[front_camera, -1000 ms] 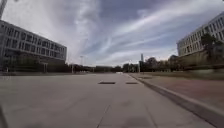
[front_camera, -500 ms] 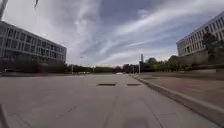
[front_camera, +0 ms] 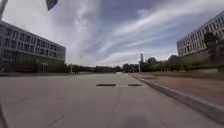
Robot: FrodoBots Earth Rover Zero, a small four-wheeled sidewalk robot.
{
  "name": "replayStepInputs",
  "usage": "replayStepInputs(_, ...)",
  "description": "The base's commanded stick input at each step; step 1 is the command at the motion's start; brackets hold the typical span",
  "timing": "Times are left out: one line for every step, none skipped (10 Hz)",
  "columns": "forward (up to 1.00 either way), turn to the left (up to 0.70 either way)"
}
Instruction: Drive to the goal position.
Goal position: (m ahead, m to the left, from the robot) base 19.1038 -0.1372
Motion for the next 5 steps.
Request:
replayStepInputs(0.85,0.0)
replayStepInputs(0.85,0.0)
replayStepInputs(0.85,0.0)
replayStepInputs(0.85,0.0)
replayStepInputs(0.85,0.0)
